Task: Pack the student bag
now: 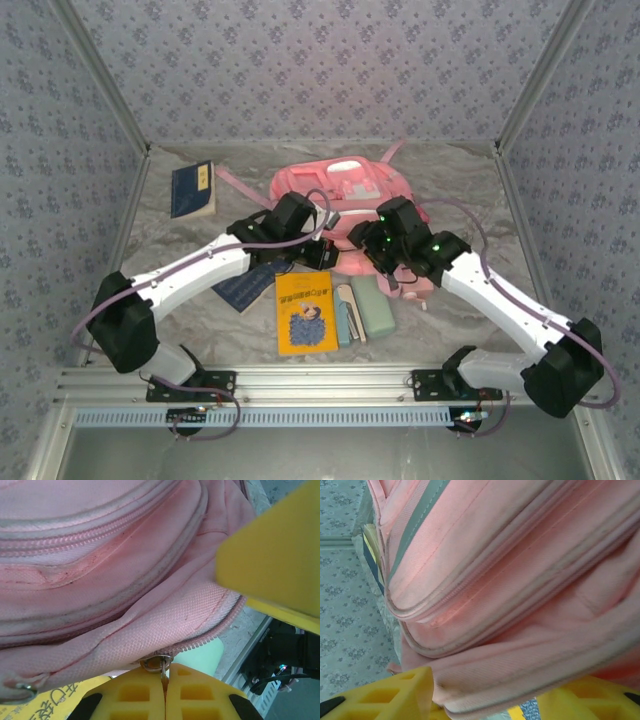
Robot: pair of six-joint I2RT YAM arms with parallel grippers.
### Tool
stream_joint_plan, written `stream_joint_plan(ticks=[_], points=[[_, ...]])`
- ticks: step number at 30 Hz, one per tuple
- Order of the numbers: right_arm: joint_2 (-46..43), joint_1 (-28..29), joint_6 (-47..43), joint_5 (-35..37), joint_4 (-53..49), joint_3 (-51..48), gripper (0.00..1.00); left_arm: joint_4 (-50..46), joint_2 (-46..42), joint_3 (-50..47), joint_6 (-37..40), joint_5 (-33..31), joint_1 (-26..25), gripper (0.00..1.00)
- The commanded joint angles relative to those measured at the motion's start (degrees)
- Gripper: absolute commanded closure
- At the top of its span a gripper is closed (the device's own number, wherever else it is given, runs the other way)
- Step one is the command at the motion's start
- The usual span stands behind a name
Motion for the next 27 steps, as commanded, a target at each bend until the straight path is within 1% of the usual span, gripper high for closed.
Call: stream_joint_plan(ticks=[1, 2, 5, 6, 7, 10, 15, 27], points=[[1.5, 0.3, 1.4, 0.5, 2.3, 1.6, 0.47, 3.6, -0.4, 3.2, -0.1, 1.3, -1.1, 1.00], [1.9, 0.4, 1.3, 0.6, 2.5, 1.7, 0.49, 3.6, -0.4, 3.3, 0.0, 1.3, -1.2, 1.00], [3.1, 0.3, 1.3, 1.0, 3.0, 1.3, 0.64, 3.0, -0.5, 3.6, 0.4, 1.0, -1.3, 1.00], [3.5, 0.3, 1.2, 1.0, 3.0, 1.2, 0.72, 2.5, -0.5, 3.7, 0.9, 0.7, -1.3, 1.00], [3.8, 0.2, 1.1, 1.6, 2.4, 1.4, 0.83, 1.9, -0.4, 4.0, 1.3, 0.3, -1.3, 1.00], [3.8, -0.3, 0.5, 3.8, 1.2, 1.5, 1.00, 0.4, -0.5, 4.4, 2.7, -0.8, -1.1, 1.00], [2.8, -2.1, -0.9, 5.4, -0.9, 1.7, 1.00, -0.6, -1.2, 3.1, 3.1, -1.5, 0.7, 1.00], [-0.5, -6.7, -2.3, 4.6, -1.8, 0.9, 1.00, 1.2, -1.2, -0.1, 2.2, -1.5, 6.2, 1.00]])
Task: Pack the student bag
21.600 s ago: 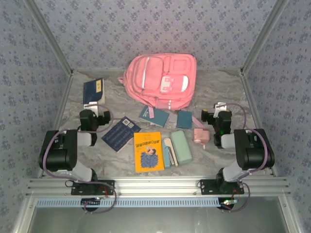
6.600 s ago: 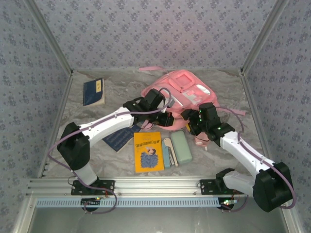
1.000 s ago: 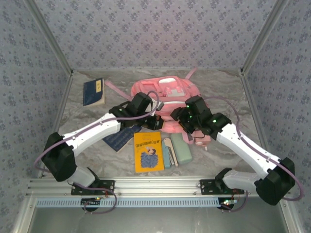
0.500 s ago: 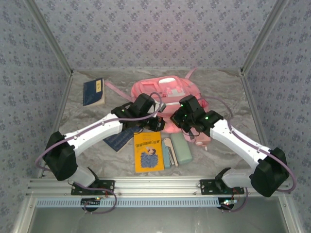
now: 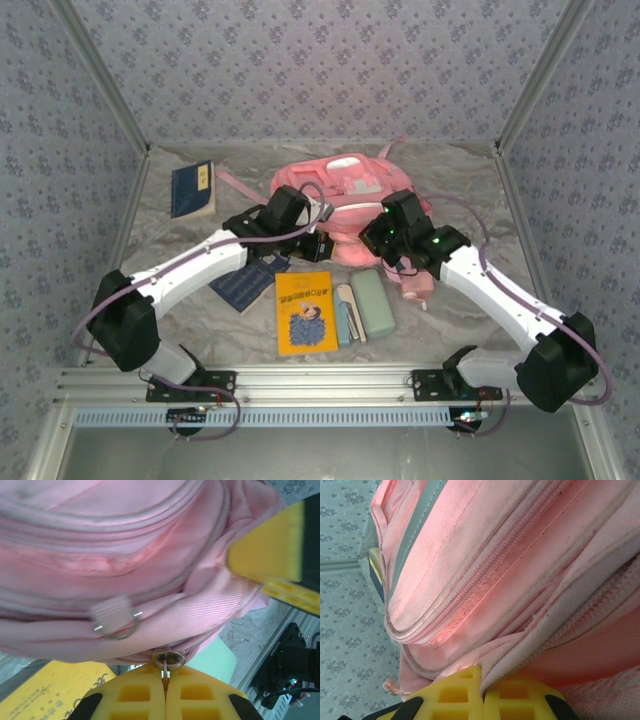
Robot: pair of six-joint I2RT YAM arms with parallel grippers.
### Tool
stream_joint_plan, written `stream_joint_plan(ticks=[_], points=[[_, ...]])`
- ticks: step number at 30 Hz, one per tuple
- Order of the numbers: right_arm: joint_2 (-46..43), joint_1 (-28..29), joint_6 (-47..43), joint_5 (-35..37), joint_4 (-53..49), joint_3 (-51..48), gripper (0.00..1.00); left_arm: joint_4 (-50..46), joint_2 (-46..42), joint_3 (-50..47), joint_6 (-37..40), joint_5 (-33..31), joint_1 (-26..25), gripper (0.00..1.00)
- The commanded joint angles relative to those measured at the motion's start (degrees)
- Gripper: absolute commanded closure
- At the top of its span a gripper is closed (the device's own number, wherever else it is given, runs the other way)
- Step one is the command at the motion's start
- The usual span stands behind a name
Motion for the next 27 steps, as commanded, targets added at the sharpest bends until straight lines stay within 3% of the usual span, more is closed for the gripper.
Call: stream_joint_plan(ticks=[1, 18, 27], points=[[-2.0, -2.4, -2.1, 4.5, -3.7, 0.5, 1.00, 0.3, -1.3, -0.3, 0.5, -1.1, 2.4, 1.00], [-4.0, -7.7, -5.0, 0.7, -2.8, -0.6, 1.00, 0.1, 3.0, -0.7, -0.1, -1.2, 12.3, 1.00], [-3.7, -8.5, -6.3, -1.5, -1.4, -1.3, 1.00, -2.0, 9.1, 4.1, -0.2, -3.5, 16.7, 1.00]])
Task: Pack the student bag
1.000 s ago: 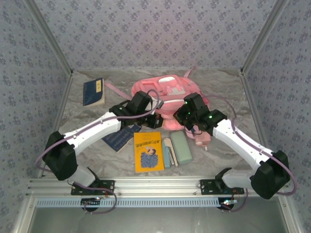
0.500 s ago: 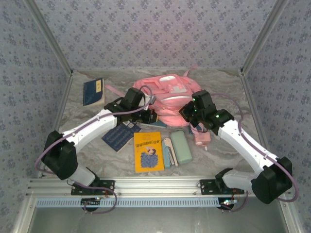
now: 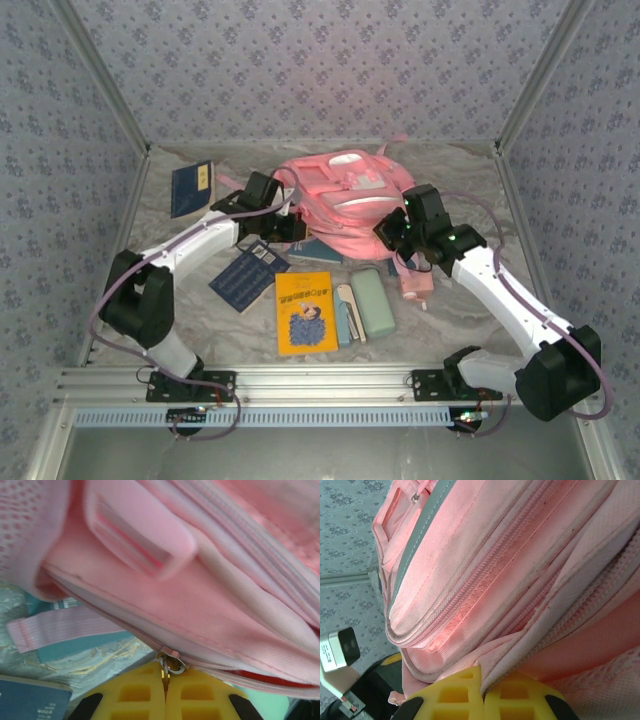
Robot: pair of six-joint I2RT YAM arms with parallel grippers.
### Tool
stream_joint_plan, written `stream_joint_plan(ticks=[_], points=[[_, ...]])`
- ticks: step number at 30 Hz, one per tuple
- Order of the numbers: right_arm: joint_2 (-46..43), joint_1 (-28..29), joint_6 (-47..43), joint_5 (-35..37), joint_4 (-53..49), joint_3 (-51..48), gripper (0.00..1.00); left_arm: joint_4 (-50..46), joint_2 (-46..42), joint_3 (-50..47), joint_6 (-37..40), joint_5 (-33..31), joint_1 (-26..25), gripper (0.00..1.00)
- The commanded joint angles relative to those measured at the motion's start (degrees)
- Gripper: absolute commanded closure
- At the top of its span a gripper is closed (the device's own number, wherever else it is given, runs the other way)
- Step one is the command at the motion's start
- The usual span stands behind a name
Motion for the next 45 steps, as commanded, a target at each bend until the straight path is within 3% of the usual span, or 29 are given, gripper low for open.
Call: stream_joint_plan(ticks=[1, 7, 12, 15, 17, 22, 29, 32, 35, 38, 45], points=[[-1.3, -1.5, -2.0, 2.3, -0.7, -0.5, 1.00, -2.1, 2.0, 4.0, -0.4, -6.3, 3.0, 1.00], [-1.4, -1.6, -3.2, 2.3, -0.4, 0.0, 1.00, -4.5, 5.9, 9.2, 0.6, -10.7, 4.6, 0.97], [-0.1, -0.4, -4.6, 4.3, 1.5, 0.8, 1.00, -5.0, 9.1, 13.2, -0.1, -10.8, 6.4, 0.95], [2.9, 0.8, -4.9, 4.7, 2.9, 2.2, 1.00, -5.8, 9.4, 15.0, -0.7, -9.2, 6.6, 0.84], [4.7, 1.9, -4.8, 6.9, 4.5, 3.1, 1.00, -5.3, 7.2, 13.9, -1.4, -8.8, 6.6, 0.73], [9.6, 5.5, -1.4, 14.4, 15.7, 2.7, 1.00, -3.2, -2.2, 7.2, -5.6, -10.7, 6.9, 0.59], [24.0, 5.7, -2.1, 11.4, 14.1, 20.1, 1.00, -3.2, -18.1, -3.8, -9.0, -15.1, 7.2, 0.43], [28.8, 4.9, -5.6, 10.8, 9.9, 30.6, 1.00, -4.0, -24.2, -7.9, -7.9, -17.0, 7.2, 0.42], [31.5, 4.7, -11.5, 15.5, 7.0, 38.5, 1.00, -4.5, -28.8, -11.1, -6.7, -17.5, 7.2, 0.42], [35.9, 3.3, -12.9, 12.9, 4.5, 44.2, 1.00, -5.6, -32.1, -12.6, -5.9, -17.0, 7.2, 0.41], [44.5, 4.2, -14.1, 8.5, 10.8, 40.9, 1.00, -5.4, -39.4, -16.4, -4.6, -16.5, 6.5, 0.41]])
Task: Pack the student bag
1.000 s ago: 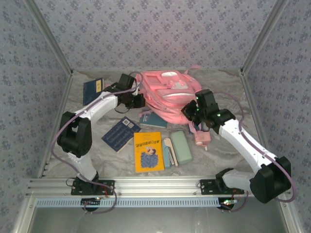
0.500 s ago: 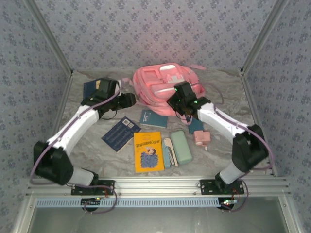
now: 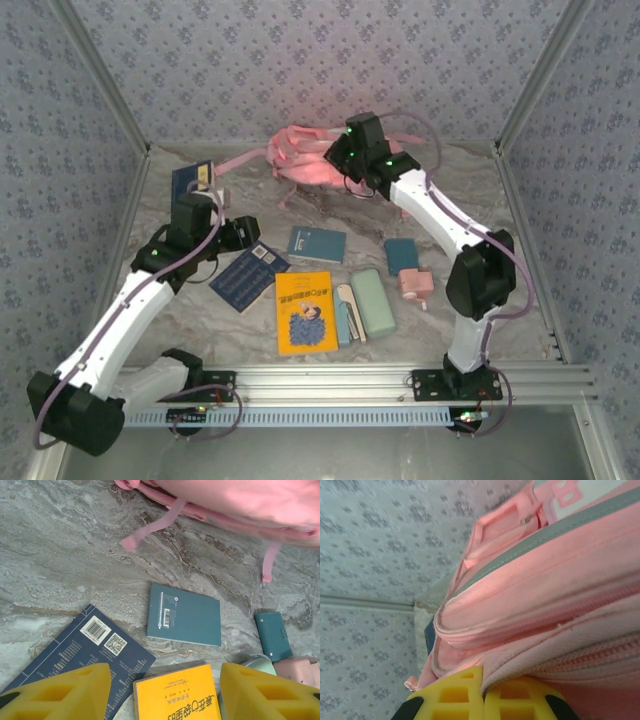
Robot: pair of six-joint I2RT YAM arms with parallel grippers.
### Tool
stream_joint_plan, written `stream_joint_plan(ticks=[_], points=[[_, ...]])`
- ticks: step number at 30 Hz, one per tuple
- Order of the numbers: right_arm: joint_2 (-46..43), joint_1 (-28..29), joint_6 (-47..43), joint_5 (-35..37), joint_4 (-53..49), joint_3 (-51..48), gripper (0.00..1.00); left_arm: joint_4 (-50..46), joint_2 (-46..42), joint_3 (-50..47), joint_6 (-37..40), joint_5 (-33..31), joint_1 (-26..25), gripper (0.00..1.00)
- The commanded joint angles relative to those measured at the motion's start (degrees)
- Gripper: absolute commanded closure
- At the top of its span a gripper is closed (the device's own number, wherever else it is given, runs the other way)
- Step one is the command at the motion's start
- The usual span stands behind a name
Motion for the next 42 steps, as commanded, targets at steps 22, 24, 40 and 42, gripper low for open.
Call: stream_joint_plan(ticks=[22, 24, 40, 42], points=[[-14.8, 4.9, -30.1, 9.0, -3.4, -22.5, 0.31, -4.1, -2.2, -2.5, 2.6, 4.2, -7.7, 0.35], [-19.0, 6.1, -32.0, 9.5, -3.5, -26.0, 0.32, -4.2, -1.2, -2.6, 2.3, 2.9, -11.4, 0.35], [-35.9, 7.0, -28.0, 4.2, -13.8, -45.1, 0.33, -5.5, 15.5, 6.5, 5.0, -1.0, -22.3, 0.35], [-37.6, 7.8, -27.7, 6.3, -16.8, -46.4, 0.32, -3.0, 16.4, 6.1, 2.7, -2.6, -22.3, 0.35]])
